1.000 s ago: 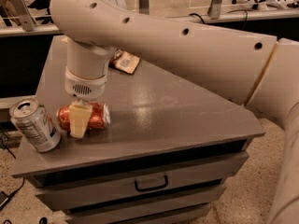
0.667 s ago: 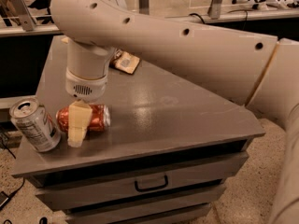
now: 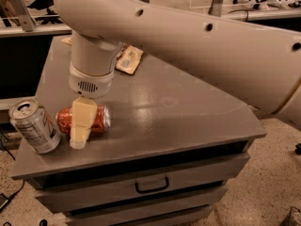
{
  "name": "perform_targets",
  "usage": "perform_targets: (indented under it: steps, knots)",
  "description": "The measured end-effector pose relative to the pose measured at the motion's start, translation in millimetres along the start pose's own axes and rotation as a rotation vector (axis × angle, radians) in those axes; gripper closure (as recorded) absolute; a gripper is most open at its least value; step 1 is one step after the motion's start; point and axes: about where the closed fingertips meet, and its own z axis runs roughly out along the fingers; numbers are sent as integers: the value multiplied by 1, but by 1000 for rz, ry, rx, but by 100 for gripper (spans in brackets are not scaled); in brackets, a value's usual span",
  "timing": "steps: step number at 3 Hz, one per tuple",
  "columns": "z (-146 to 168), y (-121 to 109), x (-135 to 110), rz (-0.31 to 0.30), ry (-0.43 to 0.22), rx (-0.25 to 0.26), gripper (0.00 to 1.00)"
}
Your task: Move coke can near 7up can
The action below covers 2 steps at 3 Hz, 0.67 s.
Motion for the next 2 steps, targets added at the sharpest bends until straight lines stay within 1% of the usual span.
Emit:
perform_targets:
  steps: [1, 2]
  knots:
    - [-25, 4, 19, 37, -18, 60, 0]
    - [-25, 4, 19, 36, -18, 60, 0]
